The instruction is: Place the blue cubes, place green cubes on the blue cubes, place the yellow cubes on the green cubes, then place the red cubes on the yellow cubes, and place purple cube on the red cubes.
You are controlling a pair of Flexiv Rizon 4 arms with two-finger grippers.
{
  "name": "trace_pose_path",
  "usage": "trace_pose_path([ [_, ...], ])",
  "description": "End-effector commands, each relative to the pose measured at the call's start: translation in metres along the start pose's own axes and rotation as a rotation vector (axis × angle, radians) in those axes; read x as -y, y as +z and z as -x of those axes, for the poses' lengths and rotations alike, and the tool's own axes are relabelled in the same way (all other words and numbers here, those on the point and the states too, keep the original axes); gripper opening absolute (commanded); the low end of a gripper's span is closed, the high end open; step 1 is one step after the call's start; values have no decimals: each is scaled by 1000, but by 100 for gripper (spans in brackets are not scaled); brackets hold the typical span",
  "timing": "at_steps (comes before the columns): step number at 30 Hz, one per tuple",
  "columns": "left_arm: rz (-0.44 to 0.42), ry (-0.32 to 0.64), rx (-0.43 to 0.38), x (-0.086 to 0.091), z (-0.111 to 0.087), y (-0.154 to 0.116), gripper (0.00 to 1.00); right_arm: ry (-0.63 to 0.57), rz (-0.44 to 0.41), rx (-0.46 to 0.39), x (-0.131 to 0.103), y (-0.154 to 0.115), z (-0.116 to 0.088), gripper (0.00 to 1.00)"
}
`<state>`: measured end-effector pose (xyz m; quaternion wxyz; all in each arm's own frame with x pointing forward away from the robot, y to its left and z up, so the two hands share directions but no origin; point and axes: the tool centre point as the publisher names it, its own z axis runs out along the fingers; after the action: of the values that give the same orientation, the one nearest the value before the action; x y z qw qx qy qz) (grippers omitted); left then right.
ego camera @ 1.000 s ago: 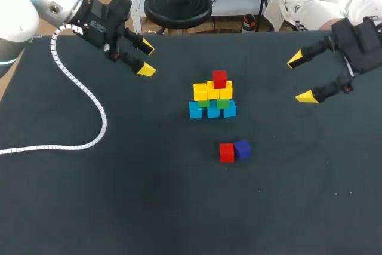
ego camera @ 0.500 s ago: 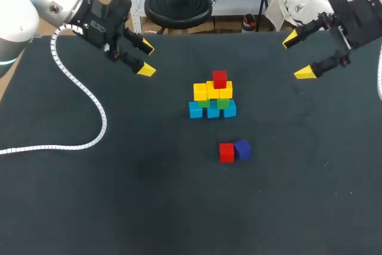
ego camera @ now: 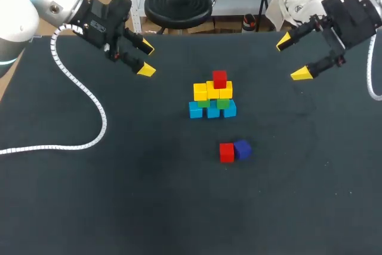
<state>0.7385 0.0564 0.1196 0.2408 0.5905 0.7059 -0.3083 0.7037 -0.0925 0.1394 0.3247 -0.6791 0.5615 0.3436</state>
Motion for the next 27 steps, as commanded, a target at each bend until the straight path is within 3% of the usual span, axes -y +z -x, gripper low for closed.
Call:
trace_pose_path([
  [1, 0, 2, 1, 0, -1, 0, 100, -1, -2, 1, -1, 0, 0, 100],
  [4, 0, 2, 1, 0, -1, 0, 100, -1, -2, 1, -1, 0, 0, 100],
  [5, 8, 33, -2, 8, 6, 0, 100, -1, -2, 1, -1, 0, 0, 100],
  [8, 82, 66, -74, 36, 14, 3, 100, -1, -2, 1, -1, 0, 0, 100],
  [12, 193, 102, -147, 90, 15, 4, 100, -1, -2, 1, -1, 0, 0, 100],
  [19, 168, 7, -196, 141, -5, 15, 100, -1, -2, 1, -1, 0, 0, 100],
  [23, 142, 29, -236, 163, -4, 28, 100, -1, -2, 1, -1, 0, 0, 100],
  [27, 30, 68, -246, 181, 1, 51, 100, -1, -2, 1, -1, 0, 0, 100],
])
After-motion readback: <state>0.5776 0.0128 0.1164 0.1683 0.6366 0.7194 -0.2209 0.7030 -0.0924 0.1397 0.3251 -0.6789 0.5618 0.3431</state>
